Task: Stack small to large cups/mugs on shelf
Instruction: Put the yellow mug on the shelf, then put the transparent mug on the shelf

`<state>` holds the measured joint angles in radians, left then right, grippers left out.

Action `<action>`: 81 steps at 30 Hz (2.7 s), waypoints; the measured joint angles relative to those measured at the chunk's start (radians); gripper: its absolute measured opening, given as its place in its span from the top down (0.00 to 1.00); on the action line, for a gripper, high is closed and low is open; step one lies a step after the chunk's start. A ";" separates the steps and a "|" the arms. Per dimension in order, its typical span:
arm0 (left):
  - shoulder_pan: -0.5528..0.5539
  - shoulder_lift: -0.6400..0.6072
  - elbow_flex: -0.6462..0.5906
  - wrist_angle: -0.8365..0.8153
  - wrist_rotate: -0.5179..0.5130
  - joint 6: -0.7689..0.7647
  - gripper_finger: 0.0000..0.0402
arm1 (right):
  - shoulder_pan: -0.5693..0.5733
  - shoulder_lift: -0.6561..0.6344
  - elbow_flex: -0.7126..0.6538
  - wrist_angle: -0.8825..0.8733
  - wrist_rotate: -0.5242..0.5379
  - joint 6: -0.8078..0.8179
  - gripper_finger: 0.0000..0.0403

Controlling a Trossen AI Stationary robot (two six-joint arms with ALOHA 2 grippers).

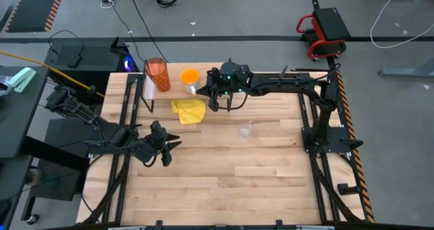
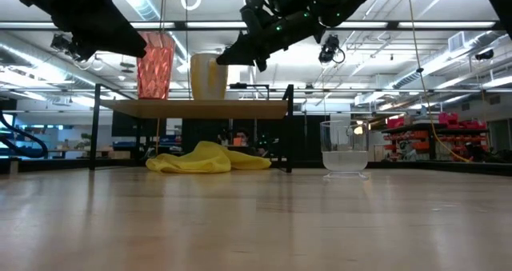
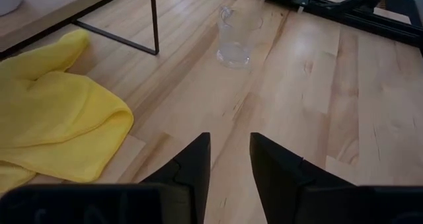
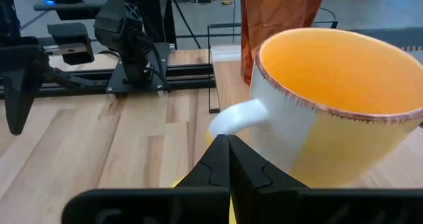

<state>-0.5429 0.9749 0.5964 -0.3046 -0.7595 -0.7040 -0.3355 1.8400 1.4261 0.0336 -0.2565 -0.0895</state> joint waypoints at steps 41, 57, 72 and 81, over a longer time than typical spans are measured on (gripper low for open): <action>0.001 0.000 0.000 0.000 -0.026 0.005 0.73 | 0.000 0.058 0.025 0.061 -0.008 0.012 1.00; 0.001 0.000 0.000 0.000 -0.026 0.007 0.73 | 0.006 0.055 0.025 0.036 -0.003 -0.015 1.00; 0.001 0.000 0.000 -0.003 -0.026 0.000 0.73 | 0.039 -0.194 0.024 -0.375 0.082 0.021 0.89; 0.001 0.000 0.000 -0.009 -0.026 -0.024 0.73 | 0.209 -0.470 0.024 -0.806 0.314 0.140 0.86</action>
<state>-0.5415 0.9752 0.5964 -0.3132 -0.7853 -0.7276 -0.1267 1.3697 1.4502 -0.7727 0.0575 0.0510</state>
